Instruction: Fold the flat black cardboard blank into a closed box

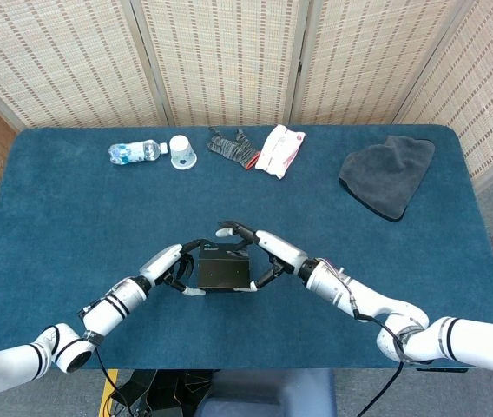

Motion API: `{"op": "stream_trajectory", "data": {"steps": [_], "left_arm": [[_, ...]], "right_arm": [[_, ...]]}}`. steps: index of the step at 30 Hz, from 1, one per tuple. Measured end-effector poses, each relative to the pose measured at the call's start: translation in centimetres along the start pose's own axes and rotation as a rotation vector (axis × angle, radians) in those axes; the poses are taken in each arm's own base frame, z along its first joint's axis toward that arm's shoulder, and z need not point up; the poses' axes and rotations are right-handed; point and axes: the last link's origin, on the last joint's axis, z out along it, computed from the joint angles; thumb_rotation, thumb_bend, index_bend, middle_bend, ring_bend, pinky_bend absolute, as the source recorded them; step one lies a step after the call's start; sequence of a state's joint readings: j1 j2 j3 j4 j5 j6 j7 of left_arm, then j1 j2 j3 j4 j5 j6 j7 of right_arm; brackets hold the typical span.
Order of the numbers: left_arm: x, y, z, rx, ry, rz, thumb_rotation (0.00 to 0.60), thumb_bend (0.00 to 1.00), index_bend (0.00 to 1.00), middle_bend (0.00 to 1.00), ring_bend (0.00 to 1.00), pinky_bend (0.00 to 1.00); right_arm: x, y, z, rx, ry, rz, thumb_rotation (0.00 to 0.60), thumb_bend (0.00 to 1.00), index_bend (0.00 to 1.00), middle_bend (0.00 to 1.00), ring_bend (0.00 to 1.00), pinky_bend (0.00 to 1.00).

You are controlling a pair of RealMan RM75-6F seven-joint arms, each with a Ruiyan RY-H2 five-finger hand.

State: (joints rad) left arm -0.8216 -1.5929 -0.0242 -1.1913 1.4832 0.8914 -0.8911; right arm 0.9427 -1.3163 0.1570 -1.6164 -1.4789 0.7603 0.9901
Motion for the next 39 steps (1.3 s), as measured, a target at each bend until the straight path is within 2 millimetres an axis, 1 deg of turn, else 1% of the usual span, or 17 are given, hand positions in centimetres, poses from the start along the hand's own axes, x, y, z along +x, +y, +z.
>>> {"op": "stream_trajectory", "data": {"steps": [4,8,17,23,26,30,33,36,39], "left_arm": [[0.0,-0.1,0.6,0.036,0.020,0.021,0.600,0.10,0.17,0.29,0.63,0.72],[0.1,-0.1,0.8,0.062,0.031,0.000,0.600,0.10,0.17,0.29,0.62,0.72],[0.3,-0.9,0.8,0.099,0.040,0.000,0.600,0.10,0.16,0.29,0.61,0.72],[0.5,-1.3,0.6,0.118,0.044,0.008,0.600,0.10,0.16,0.29,0.61,0.72],[0.4,-1.3,0.6,0.122,0.041,0.013,0.600,0.10,0.16,0.29,0.61,0.72],[0.1,-1.3,0.7,0.127,0.037,0.015,0.600,0.10,0.16,0.29,0.60,0.72],[-0.1,-1.3,0.9,0.136,0.034,0.011,0.600,0.10,0.16,0.29,0.59,0.72],[-0.1,-1.3,1.2,0.141,0.041,0.000,0.600,0.10,0.15,0.29,0.55,0.72],[-0.1,-1.3,1.2,0.145,0.048,0.008,0.600,0.10,0.14,0.27,0.40,0.66]], "right_arm": [[-0.6,-0.1,0.7,-0.035,0.010,-0.045,0.600,0.16,0.00,0.13,0.10,0.23],[-1.3,-0.5,0.7,-0.053,-0.006,-0.056,0.600,0.17,0.00,0.13,0.10,0.23],[-1.5,-0.8,0.5,-0.063,-0.006,-0.092,0.600,0.17,0.00,0.14,0.10,0.23],[-1.4,-1.0,0.0,-0.055,0.007,-0.052,0.600,0.17,0.00,0.14,0.10,0.23],[-1.3,-0.9,0.1,-0.055,0.010,-0.055,0.600,0.17,0.00,0.15,0.11,0.23],[-1.4,-0.5,0.6,-0.071,0.015,-0.104,0.600,0.18,0.00,0.17,0.12,0.25],[-1.6,-0.1,1.0,-0.085,0.022,-0.176,0.600,0.19,0.01,0.18,0.12,0.25],[-1.8,0.2,1.5,-0.097,0.035,-0.272,0.600,0.19,0.05,0.21,0.12,0.27],[-2.1,0.6,2.1,-0.113,0.056,-0.382,0.600,0.19,0.10,0.22,0.13,0.28]]}}
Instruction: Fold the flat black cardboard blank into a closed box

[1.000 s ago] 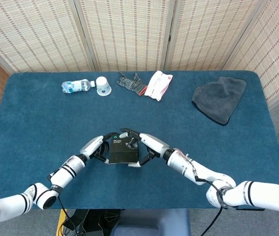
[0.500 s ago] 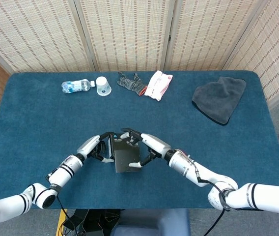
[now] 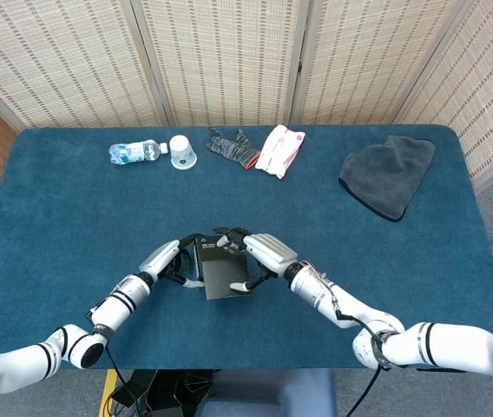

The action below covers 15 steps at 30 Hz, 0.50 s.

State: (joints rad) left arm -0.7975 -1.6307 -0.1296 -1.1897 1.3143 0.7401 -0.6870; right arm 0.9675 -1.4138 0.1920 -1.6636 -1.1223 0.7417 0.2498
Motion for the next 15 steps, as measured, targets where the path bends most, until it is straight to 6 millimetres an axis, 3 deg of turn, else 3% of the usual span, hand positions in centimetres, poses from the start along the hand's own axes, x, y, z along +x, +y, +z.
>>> {"op": "stream_trajectory", "data": {"steps": [3,7,10,15], "left_arm": [[0.0,0.0,0.0,0.005,0.007,0.010,0.600,0.10,0.11,0.22,0.24,0.55],[0.1,-0.1,-0.2,0.019,0.016,0.020,0.600,0.10,0.03,0.09,0.03,0.25],[0.2,-0.2,-0.3,0.024,0.031,0.033,0.600,0.10,0.00,0.01,0.00,0.17],[0.3,-0.4,-1.0,0.036,0.055,0.055,0.600,0.10,0.00,0.00,0.00,0.13]], "right_arm": [[-0.6,0.1,0.6,-0.028,0.024,-0.104,0.600,0.20,0.11,0.22,0.13,0.28],[-1.7,0.3,1.5,-0.073,0.052,-0.204,0.600,0.22,0.13,0.23,0.13,0.28],[-2.7,0.3,2.3,-0.107,0.070,-0.241,0.600,0.22,0.13,0.23,0.13,0.28],[-3.7,0.2,3.1,-0.126,0.099,-0.292,0.600,0.22,0.13,0.23,0.13,0.28]]}}
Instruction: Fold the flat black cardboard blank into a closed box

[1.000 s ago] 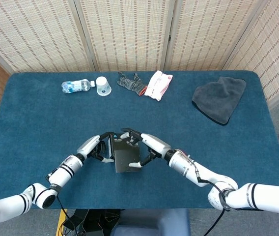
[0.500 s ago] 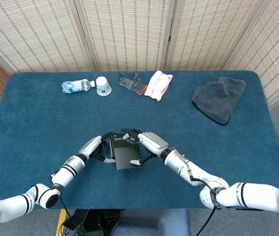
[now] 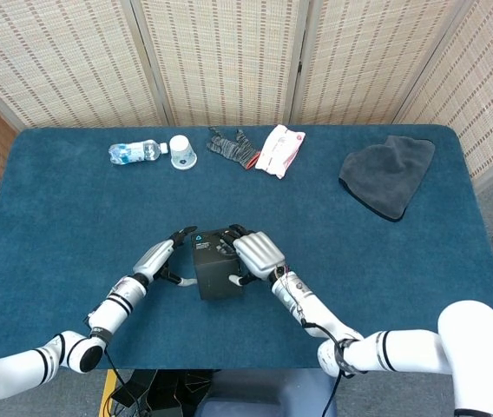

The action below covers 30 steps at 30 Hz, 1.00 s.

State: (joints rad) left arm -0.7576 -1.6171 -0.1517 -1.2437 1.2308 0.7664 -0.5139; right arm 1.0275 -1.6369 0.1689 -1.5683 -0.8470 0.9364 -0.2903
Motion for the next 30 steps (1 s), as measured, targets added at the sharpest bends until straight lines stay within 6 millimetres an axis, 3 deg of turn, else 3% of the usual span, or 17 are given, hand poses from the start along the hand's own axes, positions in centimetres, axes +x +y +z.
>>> {"op": "stream_trajectory", "data": {"steps": [13,17,30], "left_arm": [[0.7,-0.3,-2.0,0.062,0.078,0.148,0.600,0.10,0.00,0.00,0.00,0.09],[1.1,-0.7,-2.7,0.089,0.104,0.203,0.600,0.09,0.00,0.00,0.00,0.09],[1.8,-1.7,-4.0,0.142,0.107,0.277,0.600,0.08,0.00,0.00,0.00,0.06]], "right_arm": [[-0.2,-0.7,0.3,-0.002,0.062,-0.127,0.600,0.23,0.14,0.21,0.13,0.24],[-0.7,-0.8,0.3,0.005,0.078,-0.184,0.600,0.23,0.14,0.19,0.11,0.19],[-2.7,-0.5,0.6,0.028,0.135,-0.252,0.600,0.22,0.14,0.16,0.09,0.18]]}}
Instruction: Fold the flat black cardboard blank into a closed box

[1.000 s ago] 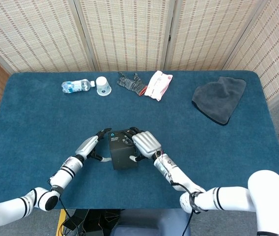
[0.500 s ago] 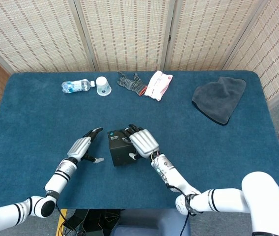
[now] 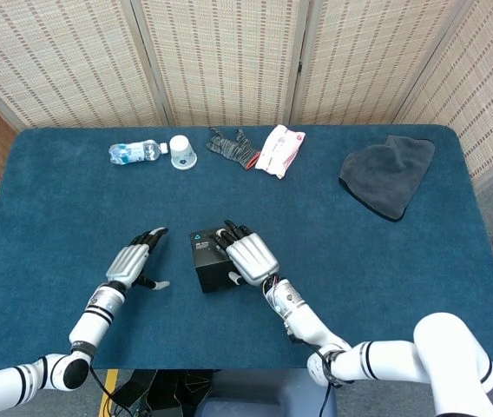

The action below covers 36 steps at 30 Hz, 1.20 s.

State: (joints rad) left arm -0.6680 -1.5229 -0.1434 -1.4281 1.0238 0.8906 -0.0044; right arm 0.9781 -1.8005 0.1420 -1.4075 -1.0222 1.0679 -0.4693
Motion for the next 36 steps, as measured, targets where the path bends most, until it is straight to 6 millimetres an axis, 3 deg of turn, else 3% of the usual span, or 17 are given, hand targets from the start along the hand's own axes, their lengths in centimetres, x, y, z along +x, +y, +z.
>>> {"op": "stream_trajectory", "data": {"steps": [4,9,21,36], "left_arm": [[0.1,-0.2,-0.2,0.008,-0.011,0.003,0.600,0.08,0.00,0.00,0.00,0.06],[0.4,-0.4,-0.3,0.012,-0.013,0.001,0.600,0.08,0.00,0.00,0.00,0.05],[0.4,-0.6,-0.4,0.010,-0.026,0.023,0.600,0.07,0.00,0.00,0.00,0.05],[1.1,-1.8,-0.9,0.063,-0.017,0.198,0.600,0.07,0.00,0.00,0.00,0.05]], "right_arm": [[-0.7,0.0,0.1,0.004,0.016,0.000,0.600,0.20,0.09,0.11,0.06,0.18],[-1.4,0.0,0.0,0.005,0.015,0.002,0.600,0.20,0.07,0.12,0.05,0.18],[-2.2,0.2,0.3,-0.007,0.055,-0.014,0.600,0.20,0.22,0.23,0.07,0.18],[-2.8,0.6,1.2,0.003,0.115,-0.067,0.600,0.21,0.36,0.31,0.12,0.20]]}}
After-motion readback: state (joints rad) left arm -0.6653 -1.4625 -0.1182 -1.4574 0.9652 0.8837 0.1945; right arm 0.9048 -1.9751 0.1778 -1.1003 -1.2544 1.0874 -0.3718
